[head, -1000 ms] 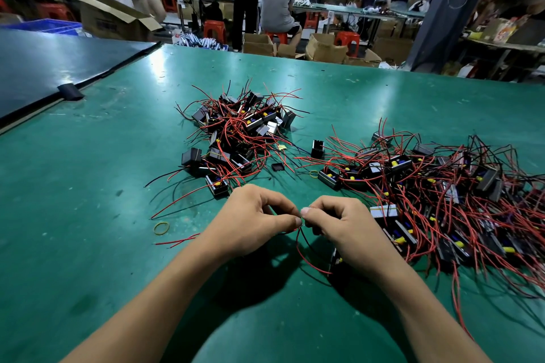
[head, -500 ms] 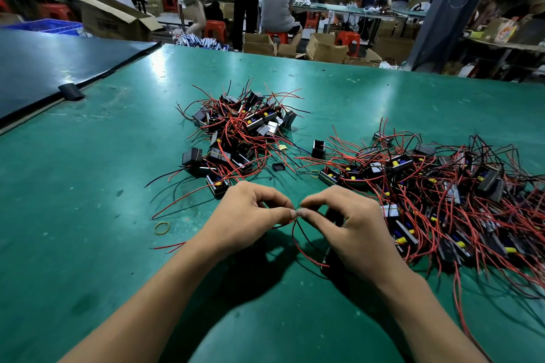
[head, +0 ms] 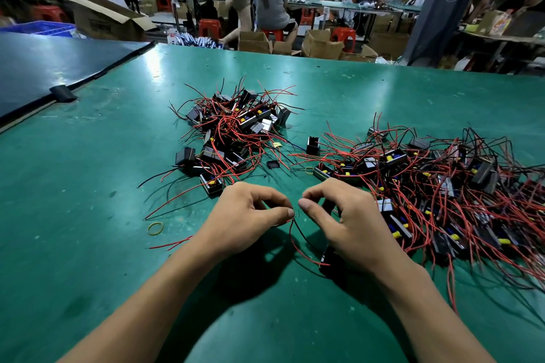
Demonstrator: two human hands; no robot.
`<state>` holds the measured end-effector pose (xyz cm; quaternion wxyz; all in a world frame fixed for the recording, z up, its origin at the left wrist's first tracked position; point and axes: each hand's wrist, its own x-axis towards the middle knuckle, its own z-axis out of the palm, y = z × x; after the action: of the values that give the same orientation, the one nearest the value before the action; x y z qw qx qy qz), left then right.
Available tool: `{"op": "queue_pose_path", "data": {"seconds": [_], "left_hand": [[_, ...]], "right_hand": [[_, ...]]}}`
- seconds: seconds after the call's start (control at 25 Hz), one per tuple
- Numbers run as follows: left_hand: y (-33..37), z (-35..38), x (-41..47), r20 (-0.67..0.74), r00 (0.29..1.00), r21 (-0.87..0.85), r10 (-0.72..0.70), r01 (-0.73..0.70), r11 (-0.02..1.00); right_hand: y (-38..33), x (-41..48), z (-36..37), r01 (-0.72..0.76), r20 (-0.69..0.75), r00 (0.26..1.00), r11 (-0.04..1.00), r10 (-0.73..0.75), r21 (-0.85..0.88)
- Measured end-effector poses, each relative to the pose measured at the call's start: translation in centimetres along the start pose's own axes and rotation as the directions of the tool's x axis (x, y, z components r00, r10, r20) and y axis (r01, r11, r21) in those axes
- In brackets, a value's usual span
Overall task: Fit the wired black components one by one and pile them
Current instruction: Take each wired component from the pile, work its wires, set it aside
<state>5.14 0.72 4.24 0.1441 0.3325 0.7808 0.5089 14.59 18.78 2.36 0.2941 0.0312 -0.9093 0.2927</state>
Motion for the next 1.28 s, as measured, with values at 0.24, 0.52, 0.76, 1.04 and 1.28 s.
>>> {"op": "queue_pose_path", "data": {"seconds": [0.24, 0.52, 0.76, 1.04, 1.28], "left_hand": [[-0.1, -0.3, 0.1, -0.002, 1.000, -0.030, -0.013, 0.013, 0.999], [-0.2, -0.1, 0.0, -0.007, 0.999, 0.001, 0.038, -0.038, 0.999], [0.0, 1.6, -0.3, -0.229, 0.940, 0.150, 0.253, -0.223, 0.963], [-1.2, 0.7, 0.3, -0.190, 0.932, 0.306, 0.308, -0.242, 0.921], [-2.3, 1.6, 0.2, -0.045, 0.970, 0.379, 0.240, -0.206, 0.902]], "right_hand": [[0.0, 0.1, 0.1, 0.054, 0.025, 0.998, 0.998, -0.055, 0.041], [-0.7, 0.1, 0.1, -0.049, 0.027, 0.998, 0.999, 0.049, 0.022], [-1.1, 0.6, 0.3, -0.448, 0.034, 0.881, 0.810, 0.471, 0.379], [0.5, 1.6, -2.4, -0.263, -0.374, 0.551, 0.581, 0.746, 0.770], [0.2, 0.8, -1.0, -0.318, -0.510, 0.621, 0.786, 0.595, 0.531]]}}
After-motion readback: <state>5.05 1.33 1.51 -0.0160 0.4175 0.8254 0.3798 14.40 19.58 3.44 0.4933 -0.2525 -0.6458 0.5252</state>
